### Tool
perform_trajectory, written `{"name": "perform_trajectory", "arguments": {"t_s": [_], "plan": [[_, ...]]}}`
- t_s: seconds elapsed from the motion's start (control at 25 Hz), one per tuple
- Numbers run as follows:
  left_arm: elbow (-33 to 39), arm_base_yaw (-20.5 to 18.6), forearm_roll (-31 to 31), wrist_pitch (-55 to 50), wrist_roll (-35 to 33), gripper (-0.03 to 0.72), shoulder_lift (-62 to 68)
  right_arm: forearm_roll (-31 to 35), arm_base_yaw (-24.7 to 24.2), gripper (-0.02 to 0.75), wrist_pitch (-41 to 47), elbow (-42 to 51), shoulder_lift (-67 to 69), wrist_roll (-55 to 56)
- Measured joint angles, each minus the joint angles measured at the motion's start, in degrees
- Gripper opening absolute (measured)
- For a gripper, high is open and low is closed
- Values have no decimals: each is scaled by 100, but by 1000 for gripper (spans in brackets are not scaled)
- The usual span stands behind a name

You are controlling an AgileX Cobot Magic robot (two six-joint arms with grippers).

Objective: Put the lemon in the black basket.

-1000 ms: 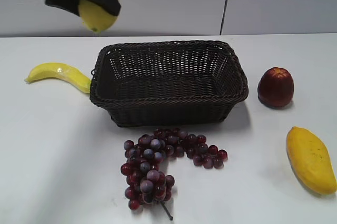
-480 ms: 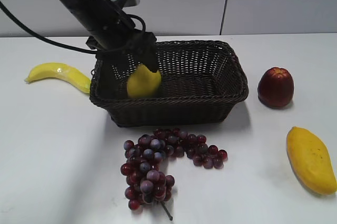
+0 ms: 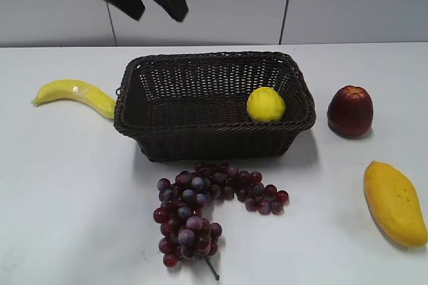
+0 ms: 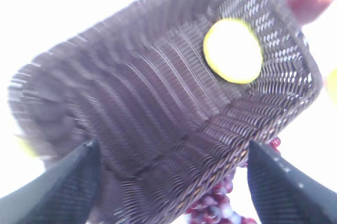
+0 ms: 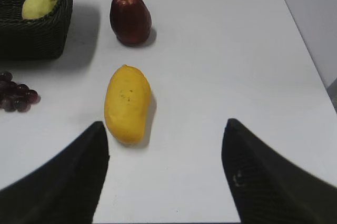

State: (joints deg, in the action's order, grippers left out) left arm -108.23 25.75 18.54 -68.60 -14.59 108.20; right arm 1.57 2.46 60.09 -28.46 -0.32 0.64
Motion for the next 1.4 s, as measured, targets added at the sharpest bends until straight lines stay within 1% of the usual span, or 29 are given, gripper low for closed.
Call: {"name": "perform_trajectory", "arguments": {"t_s": [0.16, 0.24, 0.36, 0.48, 0.56, 0.72, 0.84, 0.96, 1.16, 1.28, 1.4], "plan": [[-28, -5, -729, -80, 444, 645, -737, 0, 0, 552, 0, 0, 0, 0], [-14, -5, -909, -96, 564, 641, -1082, 0, 0, 552, 0, 0, 0, 0], [300, -5, -1040, -101, 647, 631, -1691, 0, 0, 552, 0, 0, 0, 0], [1141, -5, -1257, -102, 732, 620, -2341, 0, 0, 552, 0, 0, 0, 0], [1864, -5, -1377, -106, 777, 609, -2807, 0, 0, 552, 0, 0, 0, 0], [3683, -5, -1485, -133, 803, 596, -3837, 0, 0, 552, 0, 0, 0, 0], [4890, -5, -1516, -141, 817, 594, -4581, 0, 0, 552, 0, 0, 0, 0], [5862, -5, -1523, -147, 828, 592, -5437, 0, 0, 552, 0, 0, 0, 0], [7000, -5, -1523, -151, 848, 589, -6807, 0, 0, 552, 0, 0, 0, 0], [7410, -5, -1523, -154, 848, 588, -7597, 0, 0, 552, 0, 0, 0, 0], [7630, -5, -1502, -97, 848, 588, -8282, 0, 0, 552, 0, 0, 0, 0]]}}
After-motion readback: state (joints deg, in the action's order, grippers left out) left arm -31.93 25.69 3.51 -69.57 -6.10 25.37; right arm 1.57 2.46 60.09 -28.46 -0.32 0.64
